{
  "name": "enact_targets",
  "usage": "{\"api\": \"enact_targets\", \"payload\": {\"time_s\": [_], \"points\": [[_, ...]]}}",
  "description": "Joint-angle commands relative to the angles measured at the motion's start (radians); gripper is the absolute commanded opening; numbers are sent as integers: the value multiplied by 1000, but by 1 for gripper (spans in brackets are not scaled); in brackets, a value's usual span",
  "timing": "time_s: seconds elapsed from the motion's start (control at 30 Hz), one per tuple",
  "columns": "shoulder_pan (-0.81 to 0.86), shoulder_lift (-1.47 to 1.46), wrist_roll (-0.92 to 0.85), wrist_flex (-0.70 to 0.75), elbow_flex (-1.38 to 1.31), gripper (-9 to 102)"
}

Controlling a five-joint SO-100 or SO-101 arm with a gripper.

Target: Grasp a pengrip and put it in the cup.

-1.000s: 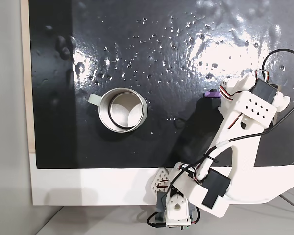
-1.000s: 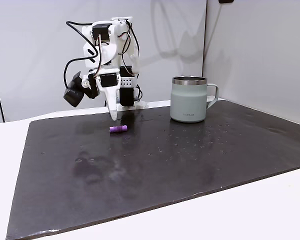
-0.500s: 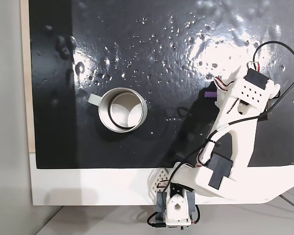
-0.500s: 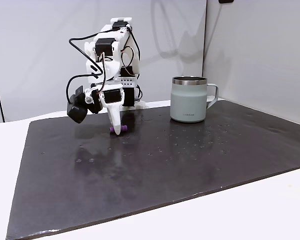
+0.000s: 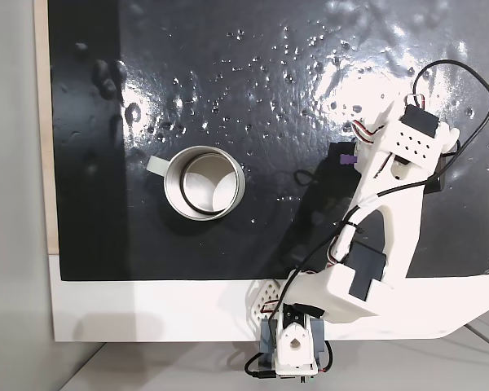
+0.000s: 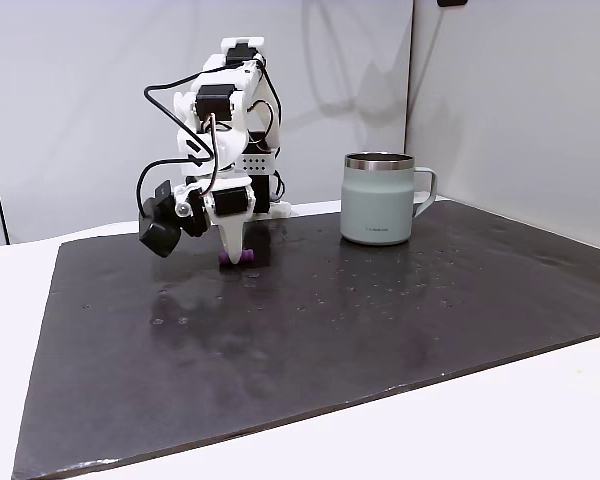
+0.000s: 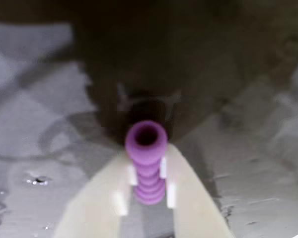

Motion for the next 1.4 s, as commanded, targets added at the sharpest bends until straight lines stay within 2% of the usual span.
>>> {"api": "enact_targets", "payload": {"time_s": [0.0,0.13,0.53,0.9,1.03,1.37], "points": [[-2,14,17,25,-61,0],[-2,87,31,69,-77,0],[2,430,0,324,-181,0],[-34,756,-14,334,-227,0],[-106,821,3,336,-221,0],[-419,833,156,339,-213,0]]}}
